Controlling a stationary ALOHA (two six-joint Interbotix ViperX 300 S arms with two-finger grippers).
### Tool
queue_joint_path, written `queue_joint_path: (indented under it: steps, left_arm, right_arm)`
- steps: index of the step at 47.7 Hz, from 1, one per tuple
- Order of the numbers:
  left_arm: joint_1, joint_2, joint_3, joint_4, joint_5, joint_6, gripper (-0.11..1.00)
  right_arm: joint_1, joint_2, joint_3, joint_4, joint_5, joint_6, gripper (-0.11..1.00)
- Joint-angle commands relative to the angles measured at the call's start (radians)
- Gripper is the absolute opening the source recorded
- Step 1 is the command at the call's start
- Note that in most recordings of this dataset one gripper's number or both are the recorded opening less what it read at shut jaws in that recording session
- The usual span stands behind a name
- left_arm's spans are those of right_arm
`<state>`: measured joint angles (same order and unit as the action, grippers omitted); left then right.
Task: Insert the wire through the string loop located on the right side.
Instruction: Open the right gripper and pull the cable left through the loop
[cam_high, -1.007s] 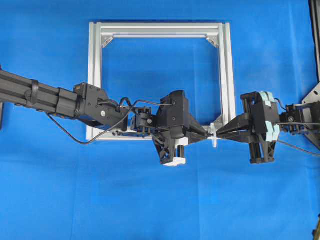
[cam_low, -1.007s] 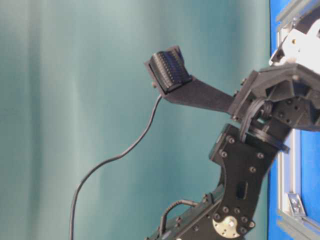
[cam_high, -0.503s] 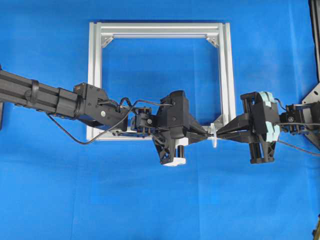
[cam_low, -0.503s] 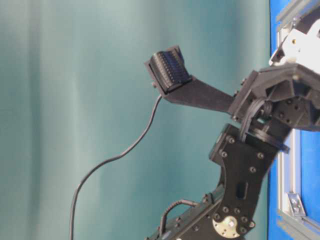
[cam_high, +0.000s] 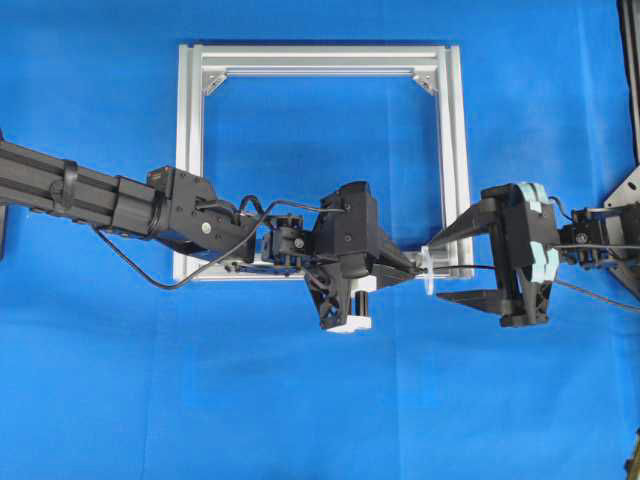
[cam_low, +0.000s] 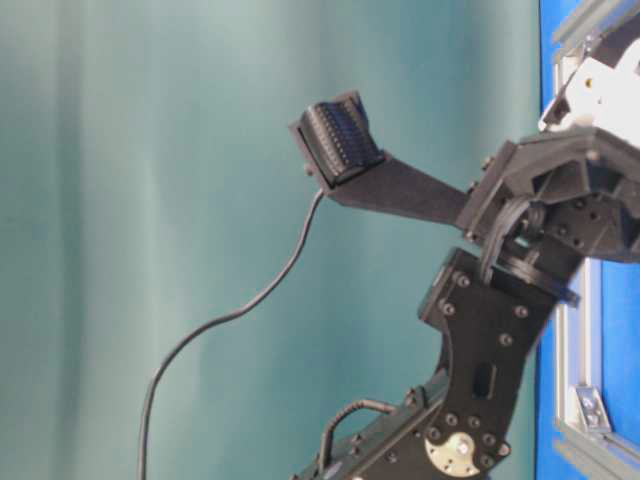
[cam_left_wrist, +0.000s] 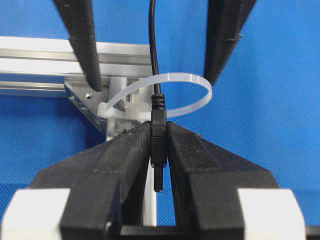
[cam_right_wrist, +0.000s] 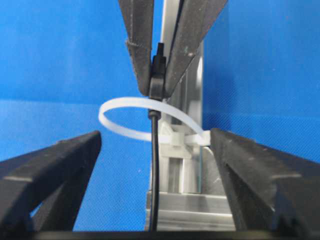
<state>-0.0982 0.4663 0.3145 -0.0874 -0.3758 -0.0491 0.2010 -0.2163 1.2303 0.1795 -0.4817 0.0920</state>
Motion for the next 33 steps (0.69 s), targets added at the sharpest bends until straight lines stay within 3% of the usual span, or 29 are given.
queue_joint_path:
  steps: [1,14,33]
  left_arm:
    - [-0.003,-0.026,-0.012,0.002,-0.005,0.002,0.08]
    - [-0.005,-0.098,0.095,0.002,-0.041,0.008,0.08]
    - [-0.04,-0.364,0.492,0.002,-0.158,-0.003,0.08]
  right_arm:
    - [0.002,-0.006,-0.018,0.003,-0.003,0.002,0.93]
    - [0.002,-0.006,-0.018,0.003,-0.002,0.002,0.94]
    - [0.002,-0.011,-0.021,0.003,0.0,0.002,0.94]
